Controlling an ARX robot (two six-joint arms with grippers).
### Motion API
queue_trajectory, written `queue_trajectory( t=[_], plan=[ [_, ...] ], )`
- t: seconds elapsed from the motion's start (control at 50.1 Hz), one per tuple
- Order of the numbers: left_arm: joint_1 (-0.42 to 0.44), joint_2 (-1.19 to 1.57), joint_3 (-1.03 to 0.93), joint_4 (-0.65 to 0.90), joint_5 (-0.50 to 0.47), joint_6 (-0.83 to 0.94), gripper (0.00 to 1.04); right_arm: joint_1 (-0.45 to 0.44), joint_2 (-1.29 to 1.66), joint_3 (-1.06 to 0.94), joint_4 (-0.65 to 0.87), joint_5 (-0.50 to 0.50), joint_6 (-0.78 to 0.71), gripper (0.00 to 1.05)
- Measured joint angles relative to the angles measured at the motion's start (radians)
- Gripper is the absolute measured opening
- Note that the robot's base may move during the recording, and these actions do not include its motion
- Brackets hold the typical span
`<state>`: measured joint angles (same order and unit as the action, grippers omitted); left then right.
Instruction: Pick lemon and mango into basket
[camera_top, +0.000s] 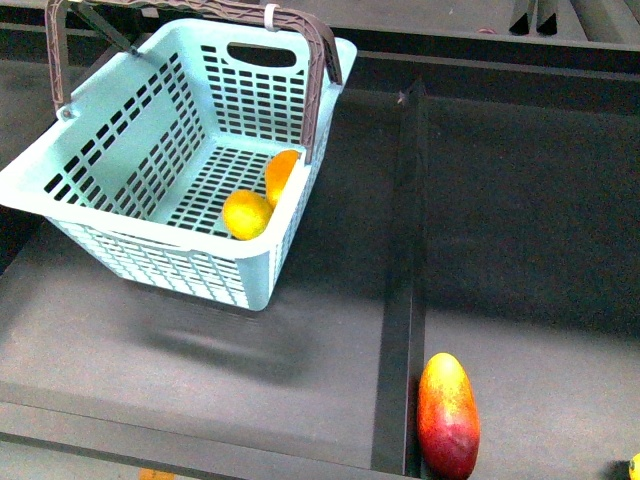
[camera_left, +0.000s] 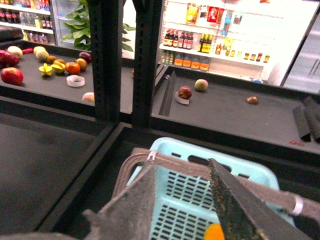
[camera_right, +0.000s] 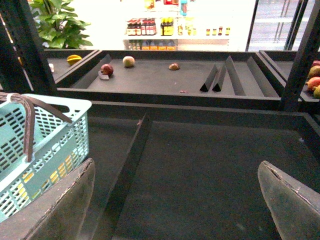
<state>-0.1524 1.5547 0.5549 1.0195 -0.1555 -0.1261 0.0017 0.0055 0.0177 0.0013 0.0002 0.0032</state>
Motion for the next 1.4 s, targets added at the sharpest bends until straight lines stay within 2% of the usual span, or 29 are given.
queue_trajectory(
  t=[0.12,0.419,0.499,1.038,1.397],
  plan=[
    [0.027,-0.110,-0.163,0.017,0.041,0.088,0.03,0.000,0.000,0.000,0.000,0.000,0.000,0.96],
    [0.079,-0.346,-0.359,-0.015,0.085,0.110,0.04,0.000,0.000,0.000,0.000,0.000,0.000,0.96],
    [0.132,-0.375,-0.428,0.024,0.150,0.113,0.04,0.000,0.000,0.000,0.000,0.000,0.000,0.96],
    [0.148,-0.963,-0.539,-0.442,0.156,0.115,0.04,0.000,0.000,0.000,0.000,0.000,0.000,0.96],
    [0.148,-1.169,-0.539,-0.634,0.155,0.115,0.04,0.000,0.000,0.000,0.000,0.000,0.000,0.96]
  ],
)
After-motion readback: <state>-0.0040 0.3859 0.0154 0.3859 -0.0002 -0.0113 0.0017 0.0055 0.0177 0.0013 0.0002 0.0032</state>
